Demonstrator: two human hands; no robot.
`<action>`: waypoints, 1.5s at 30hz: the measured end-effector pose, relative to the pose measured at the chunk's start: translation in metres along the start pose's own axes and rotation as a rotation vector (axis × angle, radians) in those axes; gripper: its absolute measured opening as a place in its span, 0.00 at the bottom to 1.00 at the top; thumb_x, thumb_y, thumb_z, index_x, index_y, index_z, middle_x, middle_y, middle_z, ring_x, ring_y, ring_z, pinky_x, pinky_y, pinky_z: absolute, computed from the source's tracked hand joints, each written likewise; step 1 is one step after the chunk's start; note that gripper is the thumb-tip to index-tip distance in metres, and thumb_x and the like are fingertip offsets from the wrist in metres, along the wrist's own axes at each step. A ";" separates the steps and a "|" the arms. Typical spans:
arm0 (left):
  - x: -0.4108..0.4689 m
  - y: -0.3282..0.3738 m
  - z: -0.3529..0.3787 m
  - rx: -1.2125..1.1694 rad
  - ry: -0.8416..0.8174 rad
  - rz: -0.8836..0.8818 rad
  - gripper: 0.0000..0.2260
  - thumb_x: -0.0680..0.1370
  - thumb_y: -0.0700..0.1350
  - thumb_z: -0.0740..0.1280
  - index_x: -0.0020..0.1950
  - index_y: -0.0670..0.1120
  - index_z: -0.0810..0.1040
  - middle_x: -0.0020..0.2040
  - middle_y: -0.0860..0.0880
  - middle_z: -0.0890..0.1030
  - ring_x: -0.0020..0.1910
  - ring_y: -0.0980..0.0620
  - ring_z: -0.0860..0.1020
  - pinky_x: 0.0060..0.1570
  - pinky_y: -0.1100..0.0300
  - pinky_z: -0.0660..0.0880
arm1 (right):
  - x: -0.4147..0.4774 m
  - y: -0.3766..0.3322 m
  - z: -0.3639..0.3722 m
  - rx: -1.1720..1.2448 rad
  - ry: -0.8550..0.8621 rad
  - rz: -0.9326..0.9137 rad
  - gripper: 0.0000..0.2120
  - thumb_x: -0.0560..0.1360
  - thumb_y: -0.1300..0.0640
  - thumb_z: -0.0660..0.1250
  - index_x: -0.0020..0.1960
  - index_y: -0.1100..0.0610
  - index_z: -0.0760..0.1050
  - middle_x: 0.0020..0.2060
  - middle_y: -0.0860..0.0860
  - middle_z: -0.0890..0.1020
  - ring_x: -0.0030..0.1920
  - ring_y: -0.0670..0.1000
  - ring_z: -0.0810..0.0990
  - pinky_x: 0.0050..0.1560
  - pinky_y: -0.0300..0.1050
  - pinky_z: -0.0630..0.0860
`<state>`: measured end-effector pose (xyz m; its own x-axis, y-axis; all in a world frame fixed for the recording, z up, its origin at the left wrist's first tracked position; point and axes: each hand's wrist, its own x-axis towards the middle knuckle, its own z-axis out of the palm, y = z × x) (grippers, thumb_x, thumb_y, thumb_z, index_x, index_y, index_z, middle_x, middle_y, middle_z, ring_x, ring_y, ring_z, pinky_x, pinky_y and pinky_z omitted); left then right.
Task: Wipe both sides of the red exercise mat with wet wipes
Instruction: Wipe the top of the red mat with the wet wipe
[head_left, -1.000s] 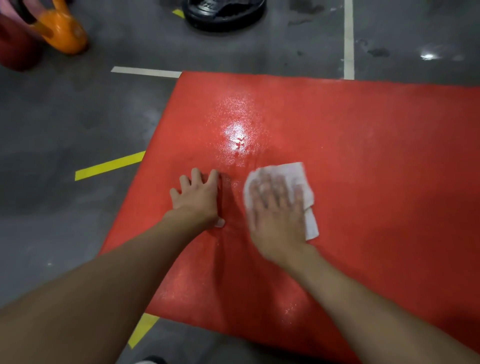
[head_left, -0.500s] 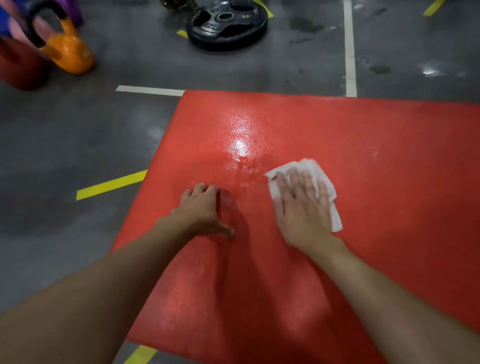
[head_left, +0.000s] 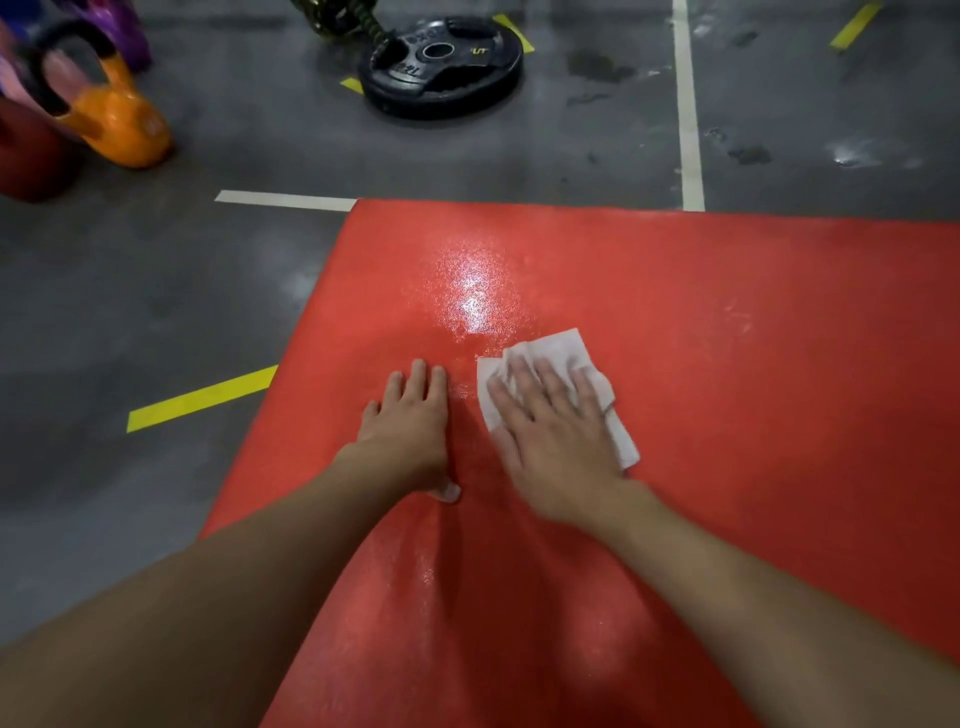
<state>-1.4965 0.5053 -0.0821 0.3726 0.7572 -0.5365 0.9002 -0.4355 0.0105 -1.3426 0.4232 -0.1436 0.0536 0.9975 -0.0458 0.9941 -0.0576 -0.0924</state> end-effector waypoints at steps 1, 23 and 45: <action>0.002 -0.001 -0.001 -0.011 -0.014 0.005 0.66 0.58 0.57 0.82 0.80 0.46 0.37 0.80 0.46 0.38 0.79 0.42 0.42 0.76 0.42 0.53 | 0.006 0.015 -0.003 0.000 0.001 -0.013 0.28 0.82 0.43 0.41 0.80 0.47 0.53 0.80 0.51 0.53 0.80 0.54 0.49 0.77 0.61 0.42; 0.038 0.005 -0.029 -0.167 -0.021 -0.132 0.62 0.62 0.57 0.81 0.80 0.55 0.38 0.80 0.51 0.37 0.79 0.41 0.39 0.68 0.27 0.53 | 0.068 0.029 -0.002 0.027 0.062 0.359 0.29 0.81 0.44 0.42 0.81 0.51 0.47 0.81 0.52 0.45 0.80 0.53 0.42 0.76 0.60 0.38; 0.126 -0.030 -0.099 -0.061 -0.085 -0.019 0.63 0.61 0.52 0.83 0.79 0.60 0.38 0.79 0.52 0.33 0.77 0.36 0.38 0.65 0.23 0.55 | 0.105 0.038 -0.009 -0.011 0.024 0.180 0.28 0.82 0.43 0.42 0.80 0.47 0.53 0.80 0.50 0.53 0.80 0.53 0.50 0.78 0.58 0.45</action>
<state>-1.4538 0.6619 -0.0664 0.3374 0.7197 -0.6068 0.9198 -0.3892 0.0499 -1.2984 0.5260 -0.1430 0.2327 0.9718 -0.0367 0.9692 -0.2349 -0.0737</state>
